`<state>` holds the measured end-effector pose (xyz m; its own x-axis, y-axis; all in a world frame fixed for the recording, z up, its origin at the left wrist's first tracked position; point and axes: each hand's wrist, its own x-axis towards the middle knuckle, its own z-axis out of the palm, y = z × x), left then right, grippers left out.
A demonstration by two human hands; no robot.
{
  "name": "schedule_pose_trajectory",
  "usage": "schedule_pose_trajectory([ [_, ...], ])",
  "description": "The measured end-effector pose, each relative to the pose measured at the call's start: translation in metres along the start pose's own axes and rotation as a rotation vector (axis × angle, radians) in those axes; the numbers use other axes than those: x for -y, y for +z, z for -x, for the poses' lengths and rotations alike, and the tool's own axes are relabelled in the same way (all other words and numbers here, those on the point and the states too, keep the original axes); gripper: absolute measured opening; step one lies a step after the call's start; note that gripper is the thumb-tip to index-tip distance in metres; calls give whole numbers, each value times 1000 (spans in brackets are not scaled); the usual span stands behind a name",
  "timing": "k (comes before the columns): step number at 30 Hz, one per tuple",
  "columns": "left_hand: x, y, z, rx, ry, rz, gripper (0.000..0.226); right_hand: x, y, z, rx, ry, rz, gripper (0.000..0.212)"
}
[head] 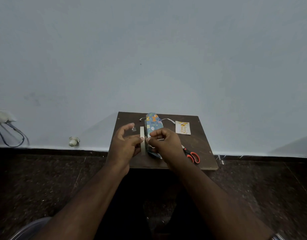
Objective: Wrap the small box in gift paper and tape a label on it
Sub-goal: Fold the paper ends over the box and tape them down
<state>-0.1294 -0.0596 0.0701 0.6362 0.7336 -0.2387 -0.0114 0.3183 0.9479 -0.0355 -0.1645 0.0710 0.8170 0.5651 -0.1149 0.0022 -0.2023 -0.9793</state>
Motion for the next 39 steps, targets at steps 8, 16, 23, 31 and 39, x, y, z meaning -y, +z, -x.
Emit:
schedule_pose_trajectory([
  [8,3,7,1,46,-18,66,50,-23,-17,7,158,-144,440,9],
  [16,22,19,-5,213,-30,-93,60,-49,-87,-23,-122,-184,657,22],
  [23,37,30,-10,232,-49,-194,57,-75,-133,-73,-108,-5,986,28],
  [31,46,30,-18,250,-133,-153,62,-79,-134,-88,-51,80,999,31],
  [39,46,31,-11,304,-139,-79,65,-36,-57,-37,44,129,-256,19],
])
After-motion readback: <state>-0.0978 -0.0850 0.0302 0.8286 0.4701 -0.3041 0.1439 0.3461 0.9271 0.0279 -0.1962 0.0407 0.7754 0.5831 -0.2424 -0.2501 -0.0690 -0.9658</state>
